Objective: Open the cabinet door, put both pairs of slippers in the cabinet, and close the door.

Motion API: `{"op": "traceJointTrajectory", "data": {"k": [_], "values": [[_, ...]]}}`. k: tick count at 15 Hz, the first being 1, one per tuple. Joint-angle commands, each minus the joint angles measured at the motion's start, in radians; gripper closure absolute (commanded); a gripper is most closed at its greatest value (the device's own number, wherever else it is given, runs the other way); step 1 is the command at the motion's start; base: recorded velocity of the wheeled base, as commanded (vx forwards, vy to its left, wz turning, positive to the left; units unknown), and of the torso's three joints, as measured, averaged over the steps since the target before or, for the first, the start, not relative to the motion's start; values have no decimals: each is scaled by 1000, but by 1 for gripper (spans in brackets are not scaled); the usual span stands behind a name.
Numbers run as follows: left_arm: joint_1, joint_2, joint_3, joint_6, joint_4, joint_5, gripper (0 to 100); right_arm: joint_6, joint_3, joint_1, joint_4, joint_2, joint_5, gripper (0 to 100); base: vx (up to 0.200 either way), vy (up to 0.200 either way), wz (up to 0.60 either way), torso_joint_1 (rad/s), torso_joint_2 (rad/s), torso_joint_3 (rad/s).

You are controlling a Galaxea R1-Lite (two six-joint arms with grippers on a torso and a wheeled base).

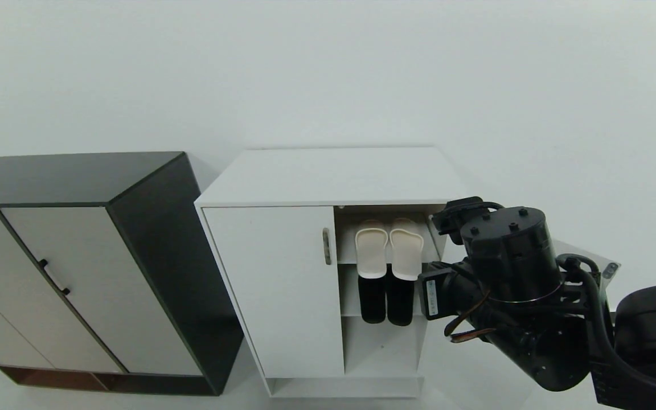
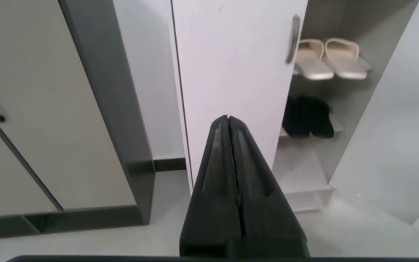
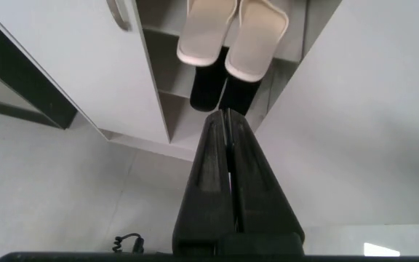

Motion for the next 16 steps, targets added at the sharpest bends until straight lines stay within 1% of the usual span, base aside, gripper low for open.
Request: {"op": "traceJointTrajectory", "data": {"k": [1, 9, 11, 16], "values": [[0, 1, 0, 0, 0, 0, 100, 0, 0, 0, 0, 2, 0, 100, 0, 0, 0, 227, -549, -315], [0, 1, 0, 0, 0, 0, 100, 1, 9, 0, 0, 2, 9, 100, 0, 0, 0, 254, -579, -323], [0, 1, 0, 0, 0, 0, 100, 1, 18, 0, 0, 2, 17, 100, 0, 0, 0, 178, -422, -220], [0, 1, 0, -2, 0, 0, 100, -3, 24, 0, 0, 5, 17, 100, 0, 0, 0, 12, -21, -11]]}}
